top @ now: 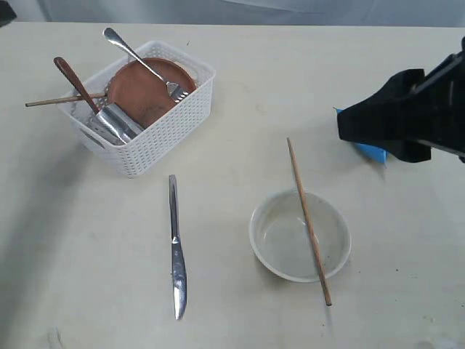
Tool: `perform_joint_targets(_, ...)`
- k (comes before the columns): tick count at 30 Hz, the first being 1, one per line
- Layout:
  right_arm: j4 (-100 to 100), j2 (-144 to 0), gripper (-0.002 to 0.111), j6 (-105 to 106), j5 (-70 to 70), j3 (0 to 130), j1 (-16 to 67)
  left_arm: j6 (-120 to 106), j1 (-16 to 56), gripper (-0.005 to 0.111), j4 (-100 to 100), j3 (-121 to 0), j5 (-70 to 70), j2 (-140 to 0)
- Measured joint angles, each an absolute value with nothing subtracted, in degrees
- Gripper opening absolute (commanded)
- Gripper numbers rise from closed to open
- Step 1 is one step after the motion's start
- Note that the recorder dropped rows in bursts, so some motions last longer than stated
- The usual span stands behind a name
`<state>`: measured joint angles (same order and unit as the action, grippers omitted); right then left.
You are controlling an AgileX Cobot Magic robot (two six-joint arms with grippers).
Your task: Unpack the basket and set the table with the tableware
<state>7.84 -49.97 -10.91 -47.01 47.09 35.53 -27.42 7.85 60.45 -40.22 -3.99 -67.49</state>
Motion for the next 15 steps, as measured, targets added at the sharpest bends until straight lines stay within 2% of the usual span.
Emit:
perform_joint_targets(6,7.84,-49.97,0.053,-10.76,-47.01,47.09,35.53,-27.42,6.2,0.0,63.37,-40.84,-9.52,-70.07)
perform_joint_targets(15,8.18,-49.97,0.053,-10.43,-47.01,47.09,35.53,-27.55,6.17,0.0,65.51,-24.93,-5.77,-62.18)
